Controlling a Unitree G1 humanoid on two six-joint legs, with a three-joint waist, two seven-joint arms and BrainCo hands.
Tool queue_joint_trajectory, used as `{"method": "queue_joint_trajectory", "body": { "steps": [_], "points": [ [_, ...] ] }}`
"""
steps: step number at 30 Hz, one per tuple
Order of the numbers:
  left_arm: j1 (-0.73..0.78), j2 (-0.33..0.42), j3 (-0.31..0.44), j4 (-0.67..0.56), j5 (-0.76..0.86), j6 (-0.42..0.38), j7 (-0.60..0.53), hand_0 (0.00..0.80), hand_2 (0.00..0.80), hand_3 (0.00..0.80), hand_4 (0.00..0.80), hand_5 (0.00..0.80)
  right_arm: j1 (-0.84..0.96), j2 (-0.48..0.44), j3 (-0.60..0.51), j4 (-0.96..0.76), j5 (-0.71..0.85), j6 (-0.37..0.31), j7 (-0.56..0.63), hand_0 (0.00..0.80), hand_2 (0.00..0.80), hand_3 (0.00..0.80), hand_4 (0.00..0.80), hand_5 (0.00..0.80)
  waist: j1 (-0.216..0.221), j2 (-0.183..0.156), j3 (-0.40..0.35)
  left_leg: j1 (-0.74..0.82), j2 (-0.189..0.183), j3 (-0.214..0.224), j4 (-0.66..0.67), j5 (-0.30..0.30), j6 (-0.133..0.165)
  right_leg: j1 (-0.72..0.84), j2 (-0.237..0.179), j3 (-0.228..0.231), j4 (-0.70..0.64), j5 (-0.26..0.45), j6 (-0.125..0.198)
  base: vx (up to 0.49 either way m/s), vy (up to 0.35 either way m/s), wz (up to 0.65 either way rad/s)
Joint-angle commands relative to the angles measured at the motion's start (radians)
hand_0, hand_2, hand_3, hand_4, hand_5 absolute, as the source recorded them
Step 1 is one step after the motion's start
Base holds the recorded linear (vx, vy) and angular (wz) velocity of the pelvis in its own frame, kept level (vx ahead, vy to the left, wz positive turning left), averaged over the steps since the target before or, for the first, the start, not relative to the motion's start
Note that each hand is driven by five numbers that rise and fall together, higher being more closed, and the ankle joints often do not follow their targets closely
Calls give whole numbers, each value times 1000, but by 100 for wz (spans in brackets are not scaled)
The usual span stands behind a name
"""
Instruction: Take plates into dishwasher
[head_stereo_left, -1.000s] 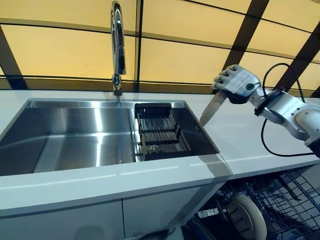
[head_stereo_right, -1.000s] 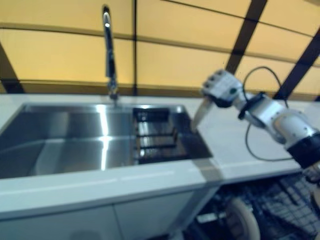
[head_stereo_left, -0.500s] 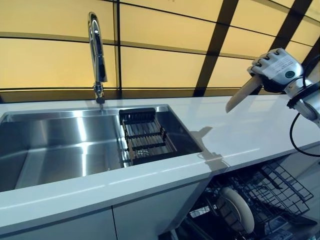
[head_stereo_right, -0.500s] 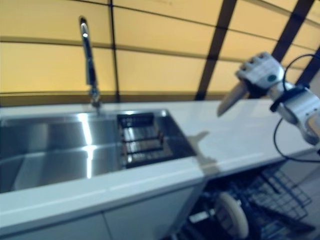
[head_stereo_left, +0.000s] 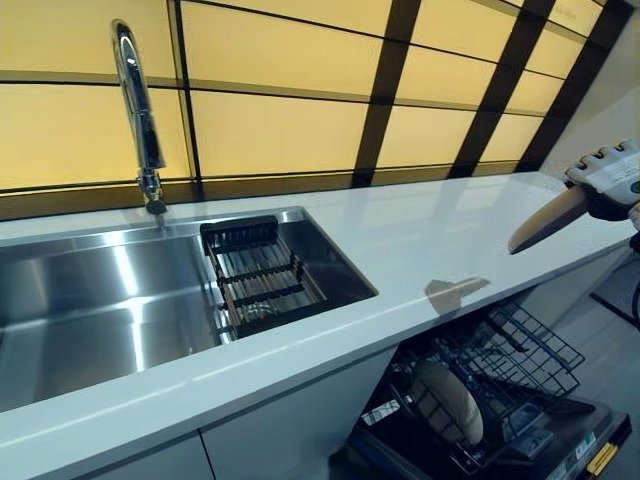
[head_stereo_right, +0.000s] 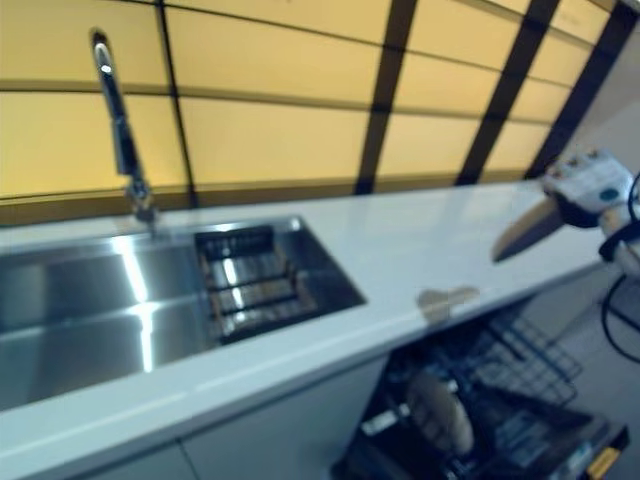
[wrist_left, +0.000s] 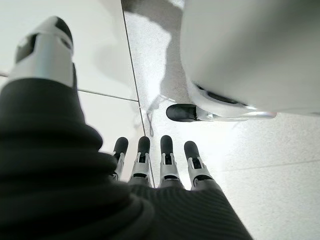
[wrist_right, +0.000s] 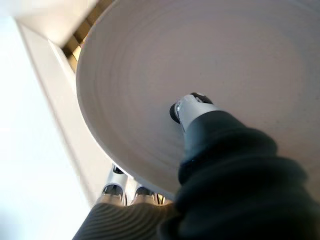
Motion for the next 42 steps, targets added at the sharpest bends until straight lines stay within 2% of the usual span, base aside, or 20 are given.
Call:
{"method": "queue_joint_trajectory", "body": {
  "steps": [1, 2, 5, 12, 15, 24, 29, 36, 40, 42],
  "points": [
    [-72, 15, 11, 61, 0, -9, -4, 0, 0, 0, 0, 0, 56, -45, -157, 45, 100, 88, -71, 800, 800, 800, 800, 800, 1, -8, 10, 58, -30, -2, 6, -72, 61, -4, 21, 4, 16, 35, 44, -14, -7, -7],
    [-71, 17, 18, 63, 0, -7, -9, 0, 0, 0, 0, 0, 141, -28, -225, 55, 126, 88, -70, 800, 800, 800, 800, 800, -5, -4, 13, 58, -30, 1, 7, -72, 62, -6, 20, 6, 16, 36, 45, -13, -8, -4],
    [-72, 21, 19, 65, 1, -8, -13, 0, 0, 0, 0, 0, 258, 7, -314, 57, 163, 93, -57, 800, 800, 800, 800, 800, -6, -1, 21, 56, -30, 4, 9, -70, 62, -10, 18, 10, 17, 39, 45, -9, -9, -4],
    [-72, 18, 21, 59, -8, -20, -16, 0, 0, 0, 0, 0, 369, 120, -389, 92, 281, 126, -52, 800, 800, 800, 800, 800, -9, 21, 42, 47, -31, 8, 8, -68, 62, -24, 14, 18, 14, 43, 43, -20, -13, -10],
    [-72, 18, 21, 54, -9, -20, -21, 0, 0, 0, 0, 0, 375, 164, -390, 118, 349, 162, -22, 800, 800, 800, 800, 800, -6, 30, 48, 41, -32, 8, 6, -64, 60, -28, 12, 16, 14, 43, 42, -6, -5, -3],
    [-61, 13, 21, 54, 7, -24, -35, 0, 0, 0, 0, 0, 347, 301, -371, 145, 513, 203, 45, 800, 800, 800, 800, 800, 5, 54, 65, 40, -36, -5, 3, -61, 57, -26, 8, 9, 10, 43, 35, 2, -18, 0],
    [-55, 11, 18, 50, 10, -30, -44, 0, 0, 0, 0, 0, 300, 340, -352, 156, 536, 246, 76, 800, 800, 800, 800, 800, 11, 64, 70, 37, -35, -10, 1, -58, 54, -27, 8, 6, 8, 43, 31, 6, -41, 1],
    [-52, 8, 5, 31, -16, -40, -55, 0, 0, 0, 0, 0, 259, 386, -320, 170, 549, 318, 47, 800, 800, 800, 800, 800, 17, 83, 87, 20, -36, -17, 1, -52, 52, -43, 4, 6, 10, 44, 29, -22, -40, 2],
    [-49, 8, -5, 10, -46, -60, -74, 0, 0, 0, 0, 0, 223, 395, -307, 192, 573, 380, -14, 800, 800, 800, 800, 800, 20, 103, 111, 2, -42, -24, 1, -47, 51, -59, 0, 11, 11, 47, 28, -52, -36, 3],
    [-48, 9, -8, 4, -54, -66, -78, 0, 0, 0, 0, 0, 207, 396, -306, 212, 576, 389, -45, 800, 800, 800, 800, 800, 21, 111, 120, -5, -44, -26, 0, -45, 50, -66, -2, 12, 11, 49, 28, -61, -20, 3]
  ]
}}
